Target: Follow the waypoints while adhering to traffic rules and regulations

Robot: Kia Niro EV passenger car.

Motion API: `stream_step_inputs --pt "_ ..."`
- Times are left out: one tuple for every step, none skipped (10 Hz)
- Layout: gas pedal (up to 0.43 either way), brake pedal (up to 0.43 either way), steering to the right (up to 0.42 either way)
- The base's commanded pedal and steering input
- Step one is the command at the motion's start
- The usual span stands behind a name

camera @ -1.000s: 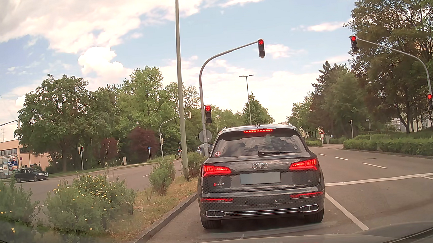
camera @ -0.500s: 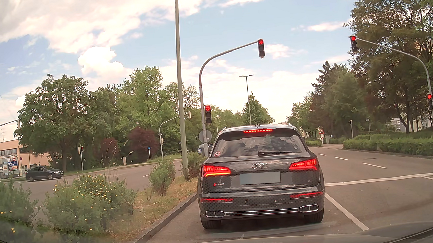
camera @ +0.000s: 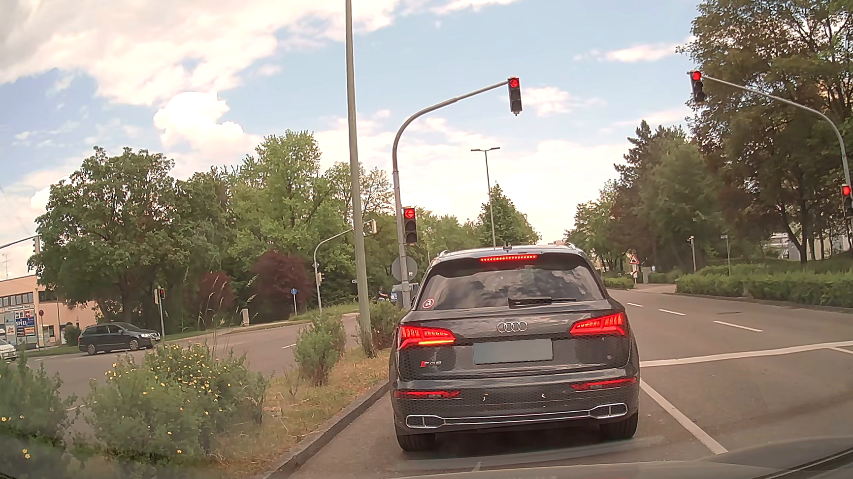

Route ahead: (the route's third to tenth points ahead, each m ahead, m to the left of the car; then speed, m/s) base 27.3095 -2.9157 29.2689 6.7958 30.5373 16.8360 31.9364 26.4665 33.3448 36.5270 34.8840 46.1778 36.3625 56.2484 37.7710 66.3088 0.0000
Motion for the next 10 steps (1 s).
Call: stream_step_inputs --pt "0.000 0.439 0.028" --pt "0.000 0.439 0.028" --pt "0.000 0.439 0.028" --pt "0.000 0.439 0.028" --pt "0.000 0.439 0.028" --pt "0.000 0.445 0.028" --pt "0.000 0.439 0.028" --pt "0.000 0.439 0.028" --pt "0.000 0.445 0.028" --pt "0.000 0.445 0.028"
